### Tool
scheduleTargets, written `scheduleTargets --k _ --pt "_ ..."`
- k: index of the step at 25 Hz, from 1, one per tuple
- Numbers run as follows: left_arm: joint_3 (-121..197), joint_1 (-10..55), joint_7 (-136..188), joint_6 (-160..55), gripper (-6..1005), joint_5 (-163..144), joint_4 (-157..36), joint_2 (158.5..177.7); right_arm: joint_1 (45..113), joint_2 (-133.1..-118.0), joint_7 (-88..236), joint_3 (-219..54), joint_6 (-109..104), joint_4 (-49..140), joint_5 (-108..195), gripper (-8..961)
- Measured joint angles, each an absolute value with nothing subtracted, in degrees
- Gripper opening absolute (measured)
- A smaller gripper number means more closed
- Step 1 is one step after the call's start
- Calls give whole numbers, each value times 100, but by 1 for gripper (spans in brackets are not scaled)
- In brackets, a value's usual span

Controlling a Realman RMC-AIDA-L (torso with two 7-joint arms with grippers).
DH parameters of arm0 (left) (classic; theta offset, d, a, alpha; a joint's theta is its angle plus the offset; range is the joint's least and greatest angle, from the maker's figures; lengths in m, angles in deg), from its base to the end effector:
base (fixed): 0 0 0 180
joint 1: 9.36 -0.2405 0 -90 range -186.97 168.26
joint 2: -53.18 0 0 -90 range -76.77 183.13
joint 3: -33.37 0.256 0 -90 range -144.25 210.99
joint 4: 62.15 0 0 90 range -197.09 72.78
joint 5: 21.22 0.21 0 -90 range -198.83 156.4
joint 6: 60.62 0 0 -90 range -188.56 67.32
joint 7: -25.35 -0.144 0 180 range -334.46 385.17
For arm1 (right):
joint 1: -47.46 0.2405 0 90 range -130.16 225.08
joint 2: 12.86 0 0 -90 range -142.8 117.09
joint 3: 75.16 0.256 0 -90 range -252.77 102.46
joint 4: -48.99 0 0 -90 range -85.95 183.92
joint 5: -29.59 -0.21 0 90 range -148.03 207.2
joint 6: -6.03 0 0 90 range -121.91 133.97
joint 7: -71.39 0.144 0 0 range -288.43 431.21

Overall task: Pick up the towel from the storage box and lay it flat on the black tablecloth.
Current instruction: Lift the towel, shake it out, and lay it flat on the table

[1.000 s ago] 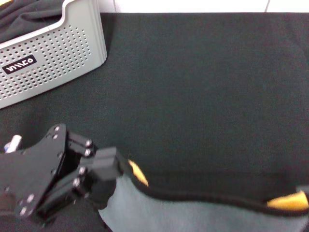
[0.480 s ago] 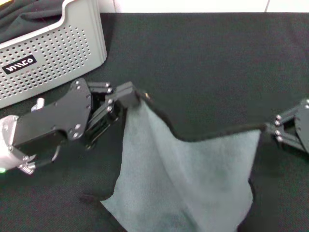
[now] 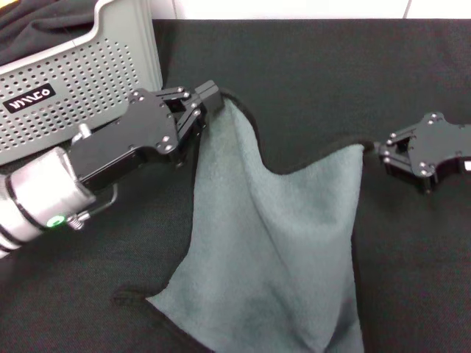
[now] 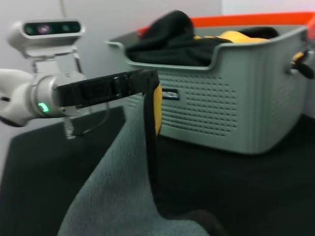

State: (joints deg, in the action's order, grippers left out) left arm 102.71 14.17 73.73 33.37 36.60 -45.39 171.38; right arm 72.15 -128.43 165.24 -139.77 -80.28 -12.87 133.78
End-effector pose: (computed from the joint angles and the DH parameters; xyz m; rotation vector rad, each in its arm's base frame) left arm -0.2484 0.2886 -0.0201 -2.3170 -0.3704 -1.3293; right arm 0.2087 0.3374 0.0268 -2.8511 0.3717 0.4995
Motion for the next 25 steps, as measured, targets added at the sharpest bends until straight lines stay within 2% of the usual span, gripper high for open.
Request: scheduleTargets --k 19,25 --pt "9460 1938 6600 1204 26 3648 -4600 17326 8608 -12826 16511 -13967 -5876 381 14150 0" --pt "9484 2097 6286 791 27 3689 -4721 17354 8912 -12880 16509 -14042 -5341 816 14368 0"
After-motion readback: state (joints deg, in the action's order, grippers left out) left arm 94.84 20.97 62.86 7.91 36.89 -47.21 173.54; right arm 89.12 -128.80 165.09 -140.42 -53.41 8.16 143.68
